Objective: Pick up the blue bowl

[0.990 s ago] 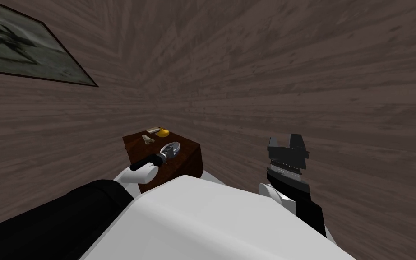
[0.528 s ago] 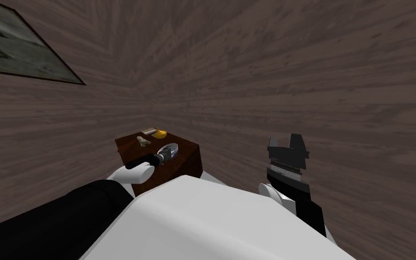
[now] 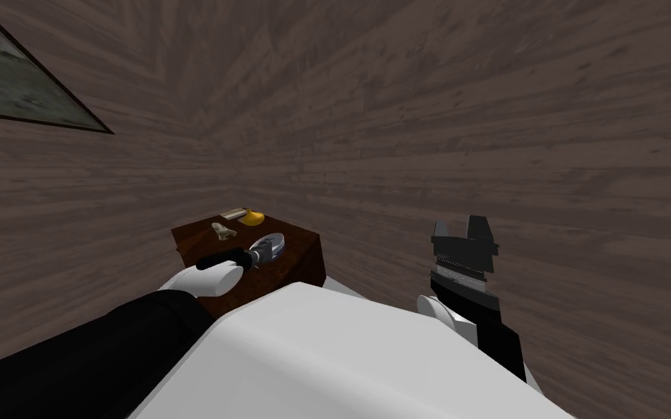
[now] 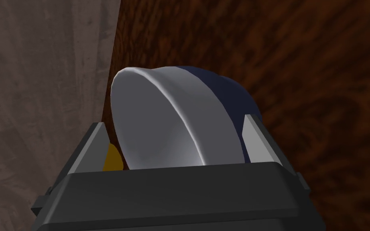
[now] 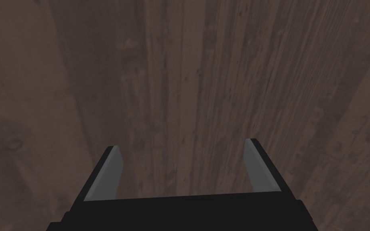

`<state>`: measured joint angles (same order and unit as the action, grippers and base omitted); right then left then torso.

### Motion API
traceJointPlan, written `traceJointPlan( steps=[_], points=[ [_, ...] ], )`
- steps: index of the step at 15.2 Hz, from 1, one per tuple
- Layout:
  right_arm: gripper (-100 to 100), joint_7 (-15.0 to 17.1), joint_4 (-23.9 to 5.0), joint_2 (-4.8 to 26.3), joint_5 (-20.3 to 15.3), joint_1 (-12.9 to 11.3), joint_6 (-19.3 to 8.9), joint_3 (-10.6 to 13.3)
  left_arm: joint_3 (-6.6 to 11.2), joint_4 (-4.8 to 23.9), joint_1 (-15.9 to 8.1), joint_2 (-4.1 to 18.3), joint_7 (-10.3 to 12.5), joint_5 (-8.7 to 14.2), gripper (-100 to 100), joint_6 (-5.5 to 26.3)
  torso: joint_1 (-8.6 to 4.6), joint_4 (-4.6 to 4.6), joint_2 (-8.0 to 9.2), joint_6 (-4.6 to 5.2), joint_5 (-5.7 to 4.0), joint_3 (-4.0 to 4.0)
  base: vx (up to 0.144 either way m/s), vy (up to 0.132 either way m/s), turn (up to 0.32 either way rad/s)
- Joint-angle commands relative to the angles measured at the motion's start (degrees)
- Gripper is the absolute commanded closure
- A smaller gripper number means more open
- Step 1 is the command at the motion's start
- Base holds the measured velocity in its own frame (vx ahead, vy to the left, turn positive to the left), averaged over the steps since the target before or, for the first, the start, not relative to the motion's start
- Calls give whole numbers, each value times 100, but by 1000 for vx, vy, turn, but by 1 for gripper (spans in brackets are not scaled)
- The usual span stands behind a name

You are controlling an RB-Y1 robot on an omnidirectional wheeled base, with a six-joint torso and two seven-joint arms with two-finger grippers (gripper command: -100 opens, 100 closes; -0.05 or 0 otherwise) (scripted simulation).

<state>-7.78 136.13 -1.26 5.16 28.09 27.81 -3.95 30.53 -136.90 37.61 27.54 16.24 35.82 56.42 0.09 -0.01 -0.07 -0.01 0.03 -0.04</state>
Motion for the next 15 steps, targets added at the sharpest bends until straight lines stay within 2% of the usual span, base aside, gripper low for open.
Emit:
traceJointPlan(
  steps=[1, 2, 4, 5, 6, 8, 9, 10, 13, 14, 15],
  points=[
    [0, 0, 0, 0, 0, 0, 0, 0, 33, -16, -8, 20, 35, 28, -100, 186, 0, 0, 0, 0, 0, 0, 6, 12, 11],
    [0, 0, 0, 0, 0, 0, 0, 0, 212, -62, 31, 82, 168, 218, -100, 371, -2, 0, 1, 0, 0, 1, 13, 15, -85],
    [0, 0, 0, 0, 0, 0, 0, 0, 212, -62, 31, 82, 168, 218, -100, 591, 0, 0, -1, 2, -1, -1, 13, 24, -95],
    [0, 0, 0, 0, 0, 0, 0, 0, 212, -62, 31, 82, 168, 218, -100, 598, 0, 0, -1, 1, 0, 0, 7, 15, -6],
    [0, 0, 0, 0, 0, 0, 0, 0, 388, -107, 69, 140, 297, 403, -100, 804, -2, 0, 0, 0, 0, 0, 12, 17, -110],
    [0, 0, 0, 0, 0, 0, 0, 0, 388, -107, 69, 140, 297, 403, -100, 1003, 1, 0, -1, 2, -1, -1, 15, 25, -83],
    [0, 0, 0, 0, 0, 0, 0, 0, 388, -107, 69, 140, 297, 403, -100, 1003, 1, 0, -1, 0, 0, -1, 7, 14, 3],
    [0, 0, 0, 0, 0, 0, 0, 0, 560, -152, 105, 194, 424, 584, -100, 1212, -1, 0, 0, 0, 0, 0, 11, 18, -86],
    [0, 0, 0, 0, 0, 0, 0, 0, 560, -152, 105, 194, 424, 584, -100, 1400, 1, 0, -1, 0, 0, -1, 11, 22, -62],
    [0, 0, 0, 0, 0, 0, 0, 0, 728, -196, 140, 245, 546, 759, -100, 1598, -2, 0, 0, 0, 0, 0, 14, 16, -93],
    [0, 0, 0, 0, 0, 0, 0, 0, 728, -196, 140, 245, 546, 759, -100, 1699, -2, 0, -1, 2, -1, -1, 16, 26, -120]
  ],
)
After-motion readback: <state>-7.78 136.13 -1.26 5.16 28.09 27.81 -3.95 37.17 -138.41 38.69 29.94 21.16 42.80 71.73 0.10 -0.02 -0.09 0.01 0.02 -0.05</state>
